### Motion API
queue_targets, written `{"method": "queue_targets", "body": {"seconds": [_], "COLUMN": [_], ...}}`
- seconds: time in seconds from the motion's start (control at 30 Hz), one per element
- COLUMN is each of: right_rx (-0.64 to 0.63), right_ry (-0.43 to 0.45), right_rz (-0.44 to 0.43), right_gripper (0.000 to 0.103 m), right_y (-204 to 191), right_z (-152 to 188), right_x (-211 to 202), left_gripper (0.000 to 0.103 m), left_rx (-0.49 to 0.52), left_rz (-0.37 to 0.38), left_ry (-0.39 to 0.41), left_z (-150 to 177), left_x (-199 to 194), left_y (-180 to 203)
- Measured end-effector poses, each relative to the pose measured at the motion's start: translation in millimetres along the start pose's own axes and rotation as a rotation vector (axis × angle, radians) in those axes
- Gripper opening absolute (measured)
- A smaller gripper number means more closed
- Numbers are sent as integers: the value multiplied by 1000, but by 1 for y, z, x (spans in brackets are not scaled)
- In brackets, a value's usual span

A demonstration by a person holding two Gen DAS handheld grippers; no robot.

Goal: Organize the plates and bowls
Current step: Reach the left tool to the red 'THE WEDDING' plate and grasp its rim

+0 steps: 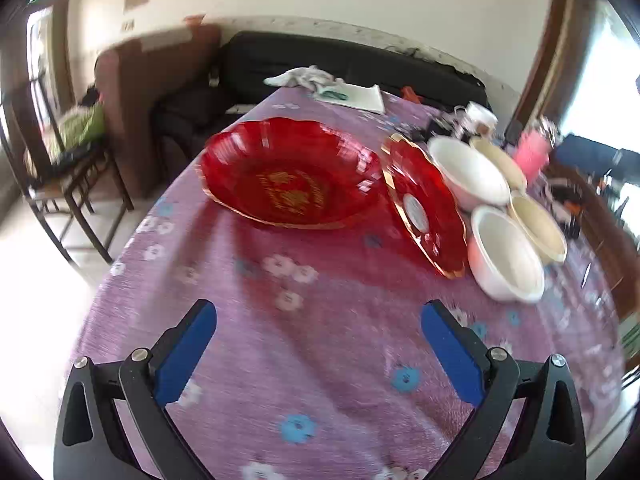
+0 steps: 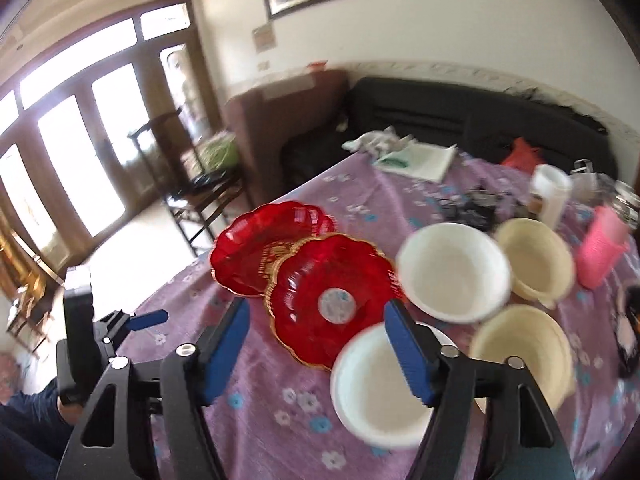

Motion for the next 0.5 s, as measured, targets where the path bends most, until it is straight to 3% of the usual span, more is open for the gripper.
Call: {"method": "queue_targets", "body": {"seconds": [0.03,0.1,0.13,0.2,0.4,0.5], "right_rx": [-10,-34,-45,-49,-58,-46], "right_ry": [-19,-56,-81,-119,-221,-269], "right_rz": [-10,-16,-29,-48,-65,-60], "right_gripper": [73,73,72,66,64,51], "right_y": [-2,-9,-12,-16,-18,-17], "right_z": [-6,-21,-29,-41,-73,-85], "right_x": [8,29,40,58,104,126], "left_gripper": [93,70,68,67,67,67], "left_rx": [-25,-66,-92,-141,-258,-268], "left_rz": [-4,-19,-16,-8,4,1], "left_ry": [-7,-31,-46,-68,-88,-86], "left_z": [-8,-18,-23,-29,-50,-62], "left_x": [-3,-3,-2,1,6,12], "left_y": [-13,-32,-41,-58,-95,-104]}}
Point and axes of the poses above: each gripper's, at about its wrist camera, not at the fingertips, and x roughly the way its jaws point, y to its right, z to its underside, the point moved 3 cm from there along x, roughly the way its jaws point, and after that the axes turned 12 degrees about z, right-handed, at the moved point
